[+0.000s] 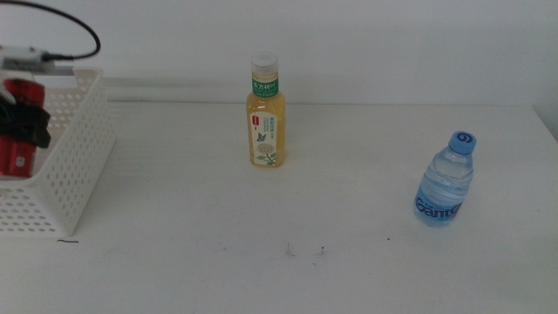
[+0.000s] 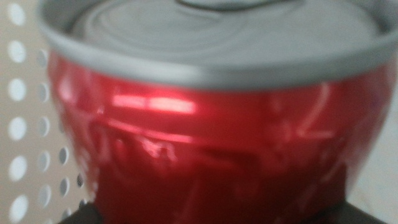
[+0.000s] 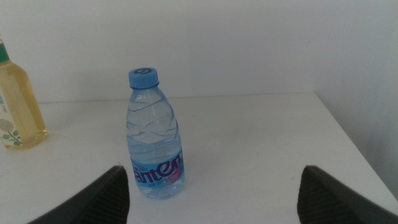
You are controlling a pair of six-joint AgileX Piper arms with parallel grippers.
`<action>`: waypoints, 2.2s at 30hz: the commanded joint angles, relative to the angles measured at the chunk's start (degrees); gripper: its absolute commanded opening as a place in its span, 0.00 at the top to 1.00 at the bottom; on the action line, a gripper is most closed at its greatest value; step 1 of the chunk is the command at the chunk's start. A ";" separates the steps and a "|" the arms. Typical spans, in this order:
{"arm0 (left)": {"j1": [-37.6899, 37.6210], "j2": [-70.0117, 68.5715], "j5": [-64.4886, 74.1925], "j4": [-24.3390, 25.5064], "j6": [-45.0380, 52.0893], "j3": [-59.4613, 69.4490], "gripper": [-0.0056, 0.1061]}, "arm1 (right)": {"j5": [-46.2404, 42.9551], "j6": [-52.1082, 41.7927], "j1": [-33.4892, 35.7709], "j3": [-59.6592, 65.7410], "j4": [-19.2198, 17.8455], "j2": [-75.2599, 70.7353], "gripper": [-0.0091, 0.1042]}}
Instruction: Use arms to grab the bottles and put them into the dustbin to the left of the table.
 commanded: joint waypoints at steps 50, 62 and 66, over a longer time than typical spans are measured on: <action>-49.03 -47.37 -84.18 -3.00 -23.15 74.31 0.11 | -0.85 -0.13 -0.30 0.18 -0.23 -0.29 0.11; -49.03 -25.28 -99.77 11.96 -30.22 67.16 0.11 | -0.85 -0.13 -0.30 0.18 -0.23 -0.29 0.11; -49.03 -18.77 -99.90 11.56 -30.22 60.61 0.11 | -0.85 -0.13 -0.30 0.18 -0.23 -0.29 0.11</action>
